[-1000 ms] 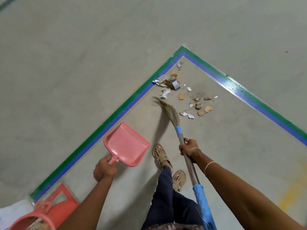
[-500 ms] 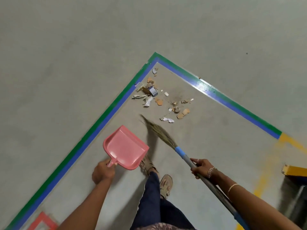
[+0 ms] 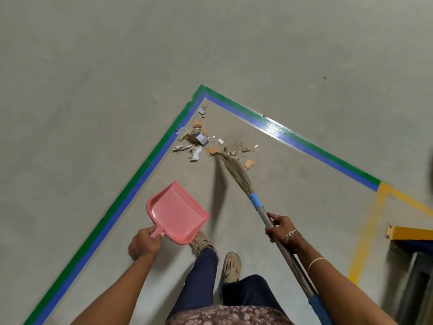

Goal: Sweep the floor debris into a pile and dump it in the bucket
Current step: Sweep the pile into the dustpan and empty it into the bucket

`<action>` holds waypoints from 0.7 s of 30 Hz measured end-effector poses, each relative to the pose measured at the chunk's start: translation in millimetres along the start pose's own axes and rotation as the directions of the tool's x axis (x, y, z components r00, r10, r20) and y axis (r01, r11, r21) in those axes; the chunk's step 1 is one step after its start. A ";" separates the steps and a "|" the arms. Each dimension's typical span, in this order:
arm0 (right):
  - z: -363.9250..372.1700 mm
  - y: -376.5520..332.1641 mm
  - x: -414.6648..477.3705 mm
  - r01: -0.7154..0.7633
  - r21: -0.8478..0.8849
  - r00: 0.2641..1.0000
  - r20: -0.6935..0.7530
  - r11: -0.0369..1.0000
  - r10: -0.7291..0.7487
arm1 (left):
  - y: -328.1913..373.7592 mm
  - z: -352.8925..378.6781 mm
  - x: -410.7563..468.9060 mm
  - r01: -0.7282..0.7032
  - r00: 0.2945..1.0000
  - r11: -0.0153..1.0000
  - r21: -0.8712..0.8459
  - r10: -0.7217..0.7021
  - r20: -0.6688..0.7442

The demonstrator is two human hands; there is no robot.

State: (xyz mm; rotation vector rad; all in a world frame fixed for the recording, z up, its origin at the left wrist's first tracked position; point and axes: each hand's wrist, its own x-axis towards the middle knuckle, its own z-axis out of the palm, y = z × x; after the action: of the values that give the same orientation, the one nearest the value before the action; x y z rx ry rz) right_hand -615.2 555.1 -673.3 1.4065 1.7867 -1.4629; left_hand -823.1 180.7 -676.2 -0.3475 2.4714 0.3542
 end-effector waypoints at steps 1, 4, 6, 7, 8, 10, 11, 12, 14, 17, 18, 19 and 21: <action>-8.2 -3.4 -8.1 0.020 0.018 1.000 0.011 1.000 -0.020 | 4.6 -1.6 -2.0 -0.009 1.000 1.000 0.006 0.009 0.002; -32.3 -2.5 -33.0 0.074 0.086 0.996 0.049 0.994 -0.078 | 18.7 -3.3 -11.0 -0.025 1.000 0.999 0.040 0.025 -0.003; -45.5 2.8 -47.3 0.102 0.144 0.992 0.063 0.984 -0.112 | 31.6 -3.9 -20.0 -0.038 0.999 0.998 0.040 0.039 -0.018; -51.1 7.7 -52.8 0.110 0.181 0.990 0.068 0.977 -0.123 | 38.4 -3.0 -24.4 -0.043 0.999 0.998 0.035 0.044 -0.028; -56.9 13.9 -55.4 0.115 0.216 0.989 0.063 0.970 -0.132 | 44.9 -0.6 -28.1 -0.047 0.998 0.998 0.033 0.048 -0.040; -68.7 27.4 -55.8 0.110 0.281 0.992 0.026 0.953 -0.123 | 55.8 7.4 -34.9 -0.059 0.997 0.998 0.032 0.061 -0.056; -75.8 34.1 -53.3 0.095 0.317 0.995 0.000 0.944 -0.100 | 60.9 12.6 -38.4 -0.072 0.995 0.997 0.020 0.073 -0.064; -83.0 39.8 -49.1 0.077 0.358 0.997 -0.024 0.931 -0.074 | 66.6 16.8 -42.1 -0.092 0.993 0.996 0.009 0.092 -0.071; -95.8 47.5 -39.0 0.048 0.423 0.998 -0.051 0.905 -0.029 | 74.6 23.8 -48.5 -0.117 0.989 0.993 0.029 0.119 -0.084; -113.1 55.2 -19.7 0.010 0.469 0.994 -0.101 0.883 0.043 | 85.2 33.4 -55.5 -0.135 0.983 0.987 0.092 0.145 -0.115; -118.5 57.7 -11.8 0.001 0.465 0.991 -0.118 0.885 0.061 | 88.5 37.2 -58.7 -0.135 0.981 0.986 0.101 0.147 -0.123; -123.0 60.7 -3.2 -0.013 0.453 0.989 -0.127 0.891 0.079 | 91.6 41.3 -61.6 -0.139 0.979 0.985 0.102 0.152 -0.132; -130.0 66.1 12.6 -0.048 0.425 0.986 -0.124 0.904 0.110 | 97.1 48.7 -65.9 -0.153 0.976 0.984 0.090 0.165 -0.144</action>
State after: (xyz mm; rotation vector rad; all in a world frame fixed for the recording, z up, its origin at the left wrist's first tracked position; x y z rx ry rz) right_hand -528.3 672.9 -668.8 1.8145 1.5249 -1.8201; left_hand -777.5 297.8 -657.6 -0.1476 2.6617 0.3048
